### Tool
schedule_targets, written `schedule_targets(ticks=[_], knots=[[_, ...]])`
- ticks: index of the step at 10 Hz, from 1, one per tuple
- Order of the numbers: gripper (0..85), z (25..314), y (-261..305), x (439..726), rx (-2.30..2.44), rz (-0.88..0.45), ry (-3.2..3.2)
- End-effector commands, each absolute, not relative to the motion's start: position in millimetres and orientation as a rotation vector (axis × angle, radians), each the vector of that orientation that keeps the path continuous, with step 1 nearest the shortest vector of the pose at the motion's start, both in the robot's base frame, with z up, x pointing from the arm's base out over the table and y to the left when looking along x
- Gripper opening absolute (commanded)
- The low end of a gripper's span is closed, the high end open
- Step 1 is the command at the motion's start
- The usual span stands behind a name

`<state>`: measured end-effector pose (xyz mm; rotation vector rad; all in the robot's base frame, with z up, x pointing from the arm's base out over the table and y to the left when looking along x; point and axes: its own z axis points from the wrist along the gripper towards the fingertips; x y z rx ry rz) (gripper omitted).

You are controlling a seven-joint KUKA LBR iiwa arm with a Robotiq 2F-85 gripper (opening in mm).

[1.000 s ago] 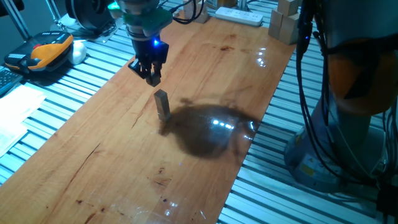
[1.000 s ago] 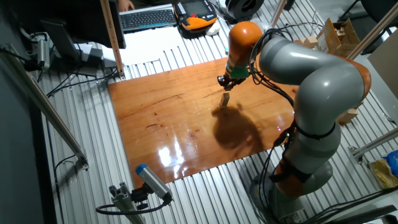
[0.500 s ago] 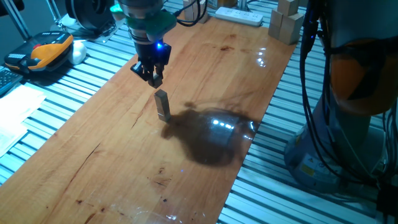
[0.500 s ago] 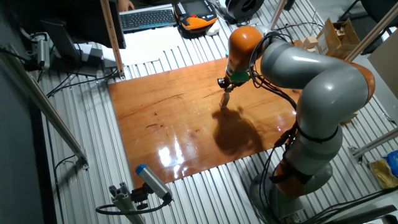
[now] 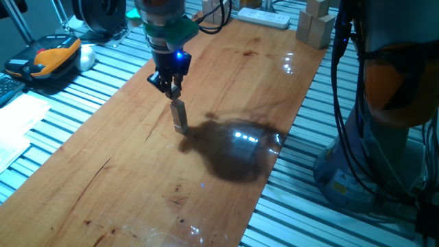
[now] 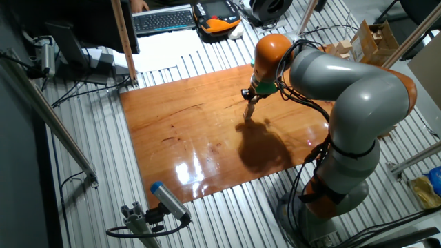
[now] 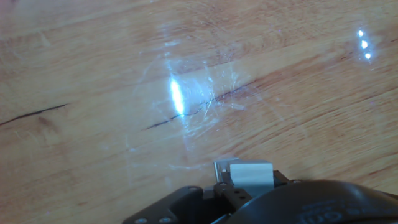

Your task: Stack the blocks in a vertical line of five

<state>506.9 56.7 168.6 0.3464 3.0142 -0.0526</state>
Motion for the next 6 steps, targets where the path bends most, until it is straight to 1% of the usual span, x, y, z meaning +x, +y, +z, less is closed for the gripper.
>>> schedule_targets(ticks=[1, 3, 6], knots=[[0.0, 167.0, 58.0, 506.2, 0.354, -0.049, 3.014], [0.0, 161.2, 63.0, 503.4, 0.376, -0.027, 3.011], [0.0, 159.9, 62.0, 503.8, 0.38, -0.027, 3.012]])
